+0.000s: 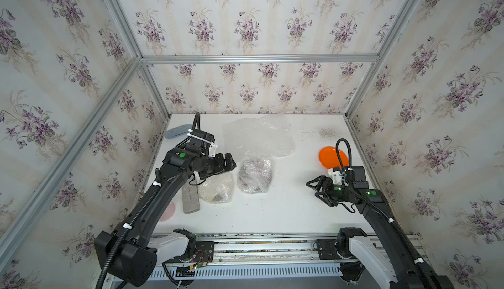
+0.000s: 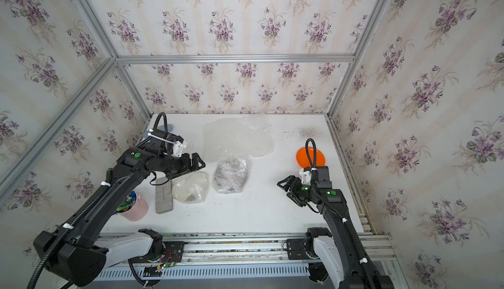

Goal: Unpack dinner plates from bubble wrap
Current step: Adjust the bubble wrap at the center of the board.

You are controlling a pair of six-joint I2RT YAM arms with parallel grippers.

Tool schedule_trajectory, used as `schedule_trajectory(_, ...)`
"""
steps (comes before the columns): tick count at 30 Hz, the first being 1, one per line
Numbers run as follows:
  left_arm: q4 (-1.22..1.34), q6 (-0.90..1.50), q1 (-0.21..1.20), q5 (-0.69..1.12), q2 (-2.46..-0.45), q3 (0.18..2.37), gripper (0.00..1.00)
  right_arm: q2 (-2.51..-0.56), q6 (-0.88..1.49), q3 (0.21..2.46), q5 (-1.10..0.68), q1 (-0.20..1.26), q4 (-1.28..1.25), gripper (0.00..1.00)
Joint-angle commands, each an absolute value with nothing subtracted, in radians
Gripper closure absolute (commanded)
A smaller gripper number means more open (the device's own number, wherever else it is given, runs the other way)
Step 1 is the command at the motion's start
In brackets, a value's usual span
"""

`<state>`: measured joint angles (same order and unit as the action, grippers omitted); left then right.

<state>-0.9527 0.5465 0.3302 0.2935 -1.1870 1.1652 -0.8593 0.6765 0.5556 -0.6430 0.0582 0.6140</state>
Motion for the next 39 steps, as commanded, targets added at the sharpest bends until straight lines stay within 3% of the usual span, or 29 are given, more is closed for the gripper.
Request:
schedule_trajectory(1,-0.907,0.612,0.344,0.353,-1.147,1.094,0.01,-0.917,0.712,0.589,-0.624,0.113,0.495,0.25)
schedule_trajectory(9,-0.855,0.674,0.383,0.389,-1.067,0.967,0.01,-1.190,0.772,0.709,-0.536,0.417,0.315,0.25)
schedule_trajectory(16,-0.867,0.644,0.382,0.383,-1.060,1.003,0.01,-1.513,0.615,1.072,-0.344,0.657,0.439,0.28)
schedule_trajectory(21,-0.899,0.627,0.377,0.340,-1.049,1.042,0.01,-1.692,0.519,1.301,-0.260,0.736,0.558,0.37)
schedule_trajectory(25,-0.926,0.615,0.365,0.294,-1.008,1.057,0.01,-1.809,0.464,1.433,-0.193,0.798,0.639,0.38)
schedule_trajectory(39,-1.011,0.563,0.301,0.303,-0.955,1.068,0.01,-2.033,0.400,1.624,-0.130,0.859,0.711,0.46)
